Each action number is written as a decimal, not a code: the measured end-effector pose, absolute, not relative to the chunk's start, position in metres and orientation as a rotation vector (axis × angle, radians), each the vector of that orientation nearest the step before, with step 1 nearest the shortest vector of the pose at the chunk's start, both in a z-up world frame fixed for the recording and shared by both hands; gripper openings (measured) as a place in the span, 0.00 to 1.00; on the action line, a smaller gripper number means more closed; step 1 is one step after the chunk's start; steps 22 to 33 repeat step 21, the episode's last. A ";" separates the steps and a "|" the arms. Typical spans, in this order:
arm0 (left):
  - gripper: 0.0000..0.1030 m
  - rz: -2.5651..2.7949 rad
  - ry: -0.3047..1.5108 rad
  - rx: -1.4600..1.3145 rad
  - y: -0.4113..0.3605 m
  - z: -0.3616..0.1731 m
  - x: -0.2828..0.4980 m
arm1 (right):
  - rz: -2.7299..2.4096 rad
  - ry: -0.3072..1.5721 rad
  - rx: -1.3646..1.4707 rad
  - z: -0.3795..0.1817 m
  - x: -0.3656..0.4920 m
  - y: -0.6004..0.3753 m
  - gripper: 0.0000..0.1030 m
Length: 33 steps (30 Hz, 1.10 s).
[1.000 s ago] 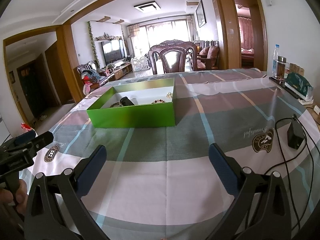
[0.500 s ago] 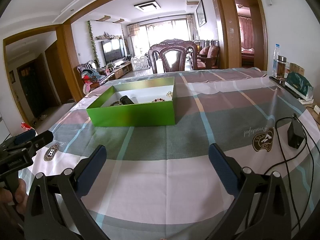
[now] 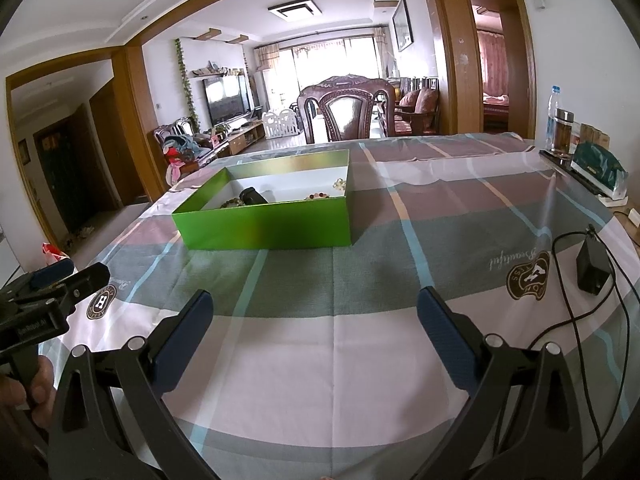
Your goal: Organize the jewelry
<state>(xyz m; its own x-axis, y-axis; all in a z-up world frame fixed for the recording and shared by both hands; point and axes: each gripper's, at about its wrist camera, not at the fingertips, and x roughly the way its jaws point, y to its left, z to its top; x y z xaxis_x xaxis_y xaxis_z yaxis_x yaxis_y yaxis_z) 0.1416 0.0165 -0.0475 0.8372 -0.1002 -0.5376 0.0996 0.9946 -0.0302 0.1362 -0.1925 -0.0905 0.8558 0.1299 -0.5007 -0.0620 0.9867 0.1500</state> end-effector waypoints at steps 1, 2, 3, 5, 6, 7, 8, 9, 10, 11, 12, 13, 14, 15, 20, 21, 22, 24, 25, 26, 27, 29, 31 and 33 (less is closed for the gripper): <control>0.96 -0.103 0.569 0.002 0.016 -0.048 0.142 | 0.100 0.536 0.130 -0.092 0.136 -0.192 0.97; 0.96 -0.100 0.566 0.002 0.016 -0.048 0.142 | 0.101 0.536 0.130 -0.092 0.136 -0.192 0.97; 0.96 -0.097 0.558 0.000 0.017 -0.047 0.141 | 0.100 0.538 0.130 -0.093 0.137 -0.192 0.97; 0.96 -0.099 0.539 -0.014 0.019 -0.045 0.140 | 0.100 0.541 0.129 -0.094 0.137 -0.192 0.97; 0.96 -0.100 0.536 -0.017 0.020 -0.045 0.141 | 0.100 0.541 0.128 -0.095 0.137 -0.192 0.97; 0.96 -0.103 0.532 -0.015 0.020 -0.044 0.141 | 0.100 0.540 0.128 -0.095 0.137 -0.191 0.97; 0.96 -0.101 0.531 -0.008 0.019 -0.044 0.141 | 0.100 0.541 0.129 -0.096 0.137 -0.191 0.97; 0.96 -0.099 0.531 -0.002 0.018 -0.044 0.141 | 0.101 0.544 0.129 -0.096 0.137 -0.191 0.97; 0.96 -0.102 0.529 0.003 0.017 -0.044 0.140 | 0.102 0.544 0.128 -0.095 0.137 -0.191 0.97; 0.96 -0.103 0.528 0.003 0.017 -0.044 0.140 | 0.102 0.543 0.127 -0.095 0.137 -0.191 0.97; 0.96 -0.098 0.529 0.003 0.017 -0.044 0.140 | 0.102 0.542 0.127 -0.095 0.136 -0.191 0.97; 0.96 -0.085 0.537 0.004 0.017 -0.044 0.142 | 0.103 0.543 0.130 -0.095 0.137 -0.192 0.97; 0.96 -0.076 0.557 0.007 0.016 -0.045 0.144 | 0.102 0.543 0.129 -0.095 0.137 -0.191 0.97; 0.96 -0.081 0.569 0.007 0.016 -0.046 0.146 | 0.102 0.542 0.127 -0.095 0.137 -0.191 0.97; 0.96 -0.087 0.568 0.019 0.015 -0.049 0.147 | 0.104 0.543 0.127 -0.094 0.137 -0.192 0.97; 0.96 -0.088 0.568 0.018 0.015 -0.050 0.147 | 0.103 0.541 0.127 -0.094 0.136 -0.192 0.97; 0.96 -0.088 0.568 0.018 0.015 -0.050 0.147 | 0.103 0.541 0.127 -0.094 0.136 -0.192 0.97; 0.96 -0.088 0.568 0.018 0.015 -0.050 0.147 | 0.103 0.541 0.127 -0.094 0.136 -0.192 0.97; 0.96 -0.088 0.568 0.018 0.015 -0.050 0.147 | 0.103 0.541 0.127 -0.094 0.136 -0.192 0.97; 0.96 -0.088 0.568 0.018 0.015 -0.050 0.147 | 0.103 0.541 0.127 -0.094 0.136 -0.192 0.97; 0.96 -0.088 0.568 0.018 0.015 -0.050 0.147 | 0.103 0.541 0.127 -0.094 0.136 -0.192 0.97; 0.96 -0.088 0.568 0.018 0.015 -0.050 0.147 | 0.103 0.541 0.127 -0.094 0.136 -0.192 0.97; 0.96 -0.088 0.568 0.018 0.015 -0.050 0.147 | 0.103 0.541 0.127 -0.094 0.136 -0.192 0.97; 0.96 -0.088 0.568 0.018 0.015 -0.050 0.147 | 0.103 0.541 0.127 -0.094 0.136 -0.192 0.97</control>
